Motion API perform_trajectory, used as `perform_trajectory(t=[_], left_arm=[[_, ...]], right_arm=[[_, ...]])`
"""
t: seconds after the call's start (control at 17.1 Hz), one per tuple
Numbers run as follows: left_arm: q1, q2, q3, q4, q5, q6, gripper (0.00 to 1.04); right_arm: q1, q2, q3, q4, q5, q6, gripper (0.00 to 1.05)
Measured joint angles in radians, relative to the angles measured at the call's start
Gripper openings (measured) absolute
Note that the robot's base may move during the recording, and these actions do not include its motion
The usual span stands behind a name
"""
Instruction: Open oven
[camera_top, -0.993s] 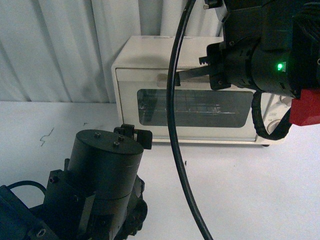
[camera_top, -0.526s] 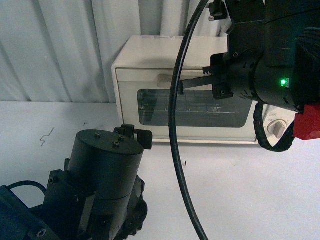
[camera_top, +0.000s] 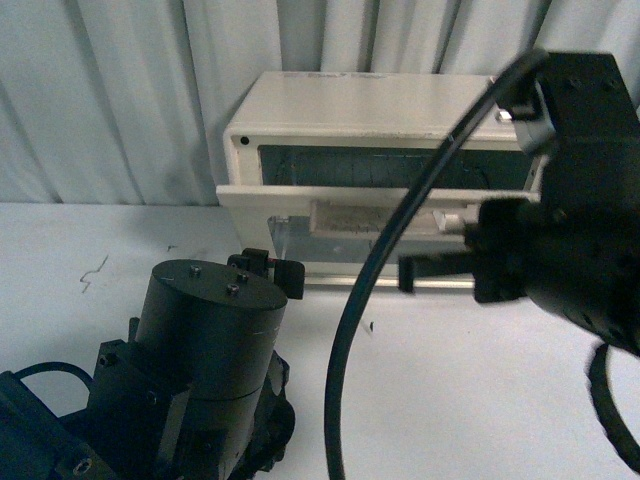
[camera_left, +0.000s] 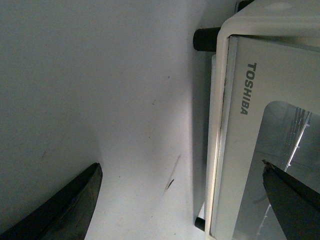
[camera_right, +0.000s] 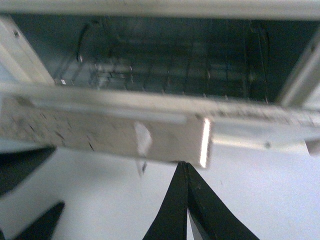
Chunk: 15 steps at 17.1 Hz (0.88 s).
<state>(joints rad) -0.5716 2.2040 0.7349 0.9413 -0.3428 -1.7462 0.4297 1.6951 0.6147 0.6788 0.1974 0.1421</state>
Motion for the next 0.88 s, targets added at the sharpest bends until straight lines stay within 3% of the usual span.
perform_trajectory(t=[0.23, 0.35, 0.47, 0.53, 0.58, 0.64, 0.7, 0.76, 0.82, 0.88], left_arm=[[0.000, 0.000, 0.000, 0.000, 0.000, 0.000, 0.98], [0.000, 0.000, 0.000, 0.000, -0.001, 0.000, 0.98], [0.000, 0.000, 0.000, 0.000, 0.000, 0.000, 0.98], [0.000, 0.000, 0.000, -0.001, -0.001, 0.000, 0.98], [0.002, 0.000, 0.000, -0.002, -0.001, 0.000, 0.98], [0.001, 0.000, 0.000, -0.003, -0.001, 0.000, 0.98], [0.001, 0.000, 0.000, -0.001, 0.000, 0.000, 0.98], [0.001, 0.000, 0.000, 0.000, 0.000, 0.000, 0.98], [0.001, 0.000, 0.000, 0.000, -0.001, 0.000, 0.98], [0.002, 0.000, 0.000, -0.002, 0.000, 0.000, 0.98]], right_arm=[[-0.115, -0.369, -0.238, -0.154, -0.041, -0.042, 0.02], [-0.229, -0.694, -0.311, -0.404, -0.110, -0.063, 0.02], [-0.410, -1.059, -0.340, -0.780, -0.266, -0.089, 0.02], [-0.543, -1.247, -0.328, -0.967, -0.369, -0.098, 0.02], [-0.654, -1.347, -0.303, -1.112, -0.446, -0.109, 0.12], [-0.671, -1.341, -0.291, -1.205, -0.453, -0.106, 0.21], [-0.632, -1.316, -0.301, -1.280, -0.452, -0.105, 0.30], [-0.615, -1.306, -0.320, -1.299, -0.466, -0.105, 0.39], [-0.606, -1.378, -0.388, -1.077, -0.401, -0.110, 0.46], [-0.435, -1.642, -0.550, -0.763, -0.238, -0.127, 0.25]])
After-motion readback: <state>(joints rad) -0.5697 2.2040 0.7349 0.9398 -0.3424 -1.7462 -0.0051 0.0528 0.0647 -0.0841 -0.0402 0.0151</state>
